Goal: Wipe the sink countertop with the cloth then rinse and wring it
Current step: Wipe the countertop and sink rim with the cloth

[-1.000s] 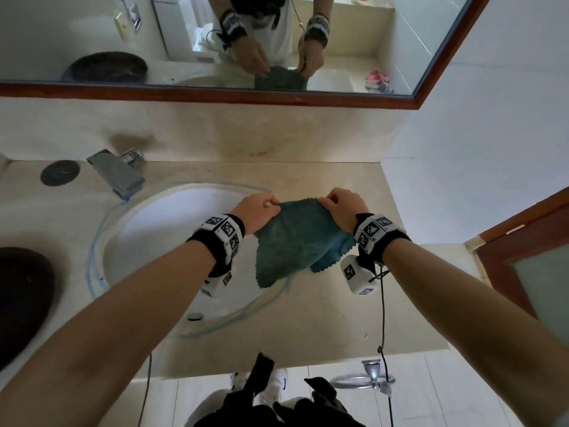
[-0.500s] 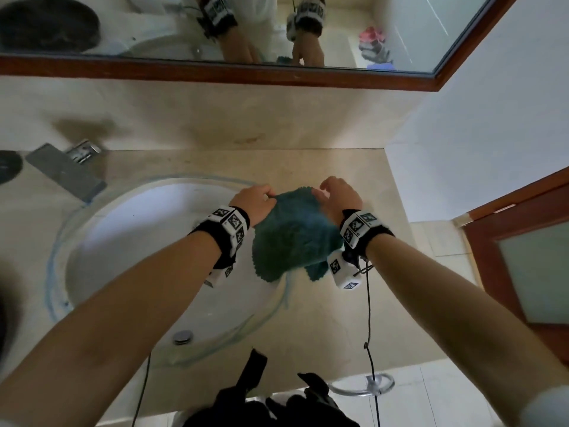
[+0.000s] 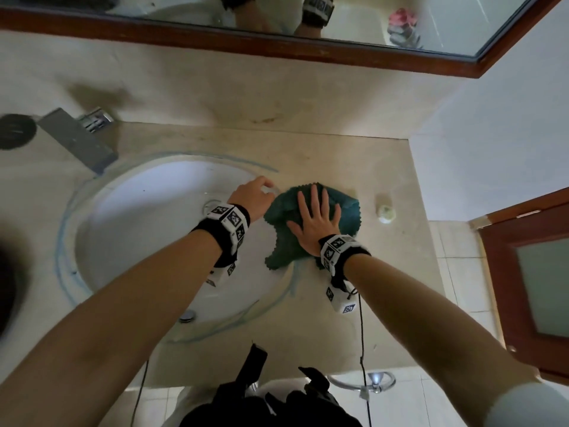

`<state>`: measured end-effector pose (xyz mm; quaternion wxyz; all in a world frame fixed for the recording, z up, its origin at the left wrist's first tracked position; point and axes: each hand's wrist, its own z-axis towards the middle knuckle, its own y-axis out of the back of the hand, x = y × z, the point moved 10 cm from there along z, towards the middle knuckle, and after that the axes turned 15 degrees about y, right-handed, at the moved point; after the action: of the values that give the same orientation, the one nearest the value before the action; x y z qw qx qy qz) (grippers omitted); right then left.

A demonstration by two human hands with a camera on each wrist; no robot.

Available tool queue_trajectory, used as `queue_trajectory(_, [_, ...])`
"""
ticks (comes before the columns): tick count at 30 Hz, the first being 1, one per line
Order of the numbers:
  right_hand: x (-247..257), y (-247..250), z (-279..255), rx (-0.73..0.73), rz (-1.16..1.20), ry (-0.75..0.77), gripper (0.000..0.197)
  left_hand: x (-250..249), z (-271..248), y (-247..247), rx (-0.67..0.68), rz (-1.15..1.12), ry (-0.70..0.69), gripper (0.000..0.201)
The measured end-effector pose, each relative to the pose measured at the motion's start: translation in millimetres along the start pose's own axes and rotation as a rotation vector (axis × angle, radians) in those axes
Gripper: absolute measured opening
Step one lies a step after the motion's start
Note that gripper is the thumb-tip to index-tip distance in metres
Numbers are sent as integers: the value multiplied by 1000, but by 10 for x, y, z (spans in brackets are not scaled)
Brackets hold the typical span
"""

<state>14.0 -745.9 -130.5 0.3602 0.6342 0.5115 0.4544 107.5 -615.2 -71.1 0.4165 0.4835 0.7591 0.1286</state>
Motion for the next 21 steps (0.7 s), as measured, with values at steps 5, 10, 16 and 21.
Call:
queue_trajectory(5, [4,-47,-6,-4,-26,-11,67,300,-197,23,-36,-55,53,30])
queue_trajectory(10, [16,-127,-158,12,-36,7,64,577,-440,-54,-67,-89,75,30])
queue_trajectory(16, [175,-329,-684,51,-66,56,61,715,-665,-77,-62,7,49,33])
queue_trajectory(21, [445,-617,-1272,135,-86,108,65,678,-821,-67,-25,-4,-19,34])
